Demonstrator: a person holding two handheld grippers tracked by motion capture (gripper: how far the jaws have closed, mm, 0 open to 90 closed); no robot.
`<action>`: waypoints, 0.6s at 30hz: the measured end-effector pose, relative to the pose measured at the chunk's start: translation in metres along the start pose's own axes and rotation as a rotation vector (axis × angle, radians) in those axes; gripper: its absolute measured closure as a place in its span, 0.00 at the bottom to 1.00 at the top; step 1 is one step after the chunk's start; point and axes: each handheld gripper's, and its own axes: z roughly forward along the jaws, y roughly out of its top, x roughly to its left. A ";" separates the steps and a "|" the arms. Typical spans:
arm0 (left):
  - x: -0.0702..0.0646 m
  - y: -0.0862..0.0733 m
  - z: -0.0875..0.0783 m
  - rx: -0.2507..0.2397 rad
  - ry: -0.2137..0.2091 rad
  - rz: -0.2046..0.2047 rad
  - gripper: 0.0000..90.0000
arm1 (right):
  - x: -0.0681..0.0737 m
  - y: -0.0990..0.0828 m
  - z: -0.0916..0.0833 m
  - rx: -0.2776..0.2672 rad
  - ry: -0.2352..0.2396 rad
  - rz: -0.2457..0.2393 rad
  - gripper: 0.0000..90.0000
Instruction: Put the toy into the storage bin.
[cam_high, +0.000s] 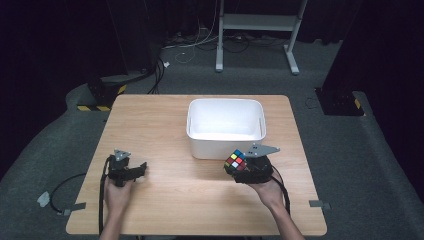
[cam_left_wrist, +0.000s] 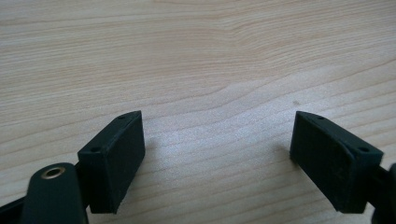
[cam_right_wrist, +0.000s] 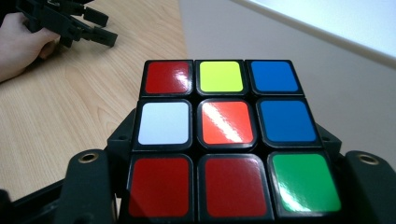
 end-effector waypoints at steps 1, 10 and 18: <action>0.000 0.000 0.000 0.000 0.000 0.000 0.20 | 0.000 0.000 0.000 0.000 0.000 0.000 0.37; 0.000 0.000 0.000 0.000 0.000 0.000 0.20 | 0.000 0.011 -0.004 0.007 0.009 -0.020 0.37; 0.000 0.000 0.000 0.000 0.001 0.000 0.20 | 0.000 0.021 -0.007 0.008 0.018 -0.036 0.37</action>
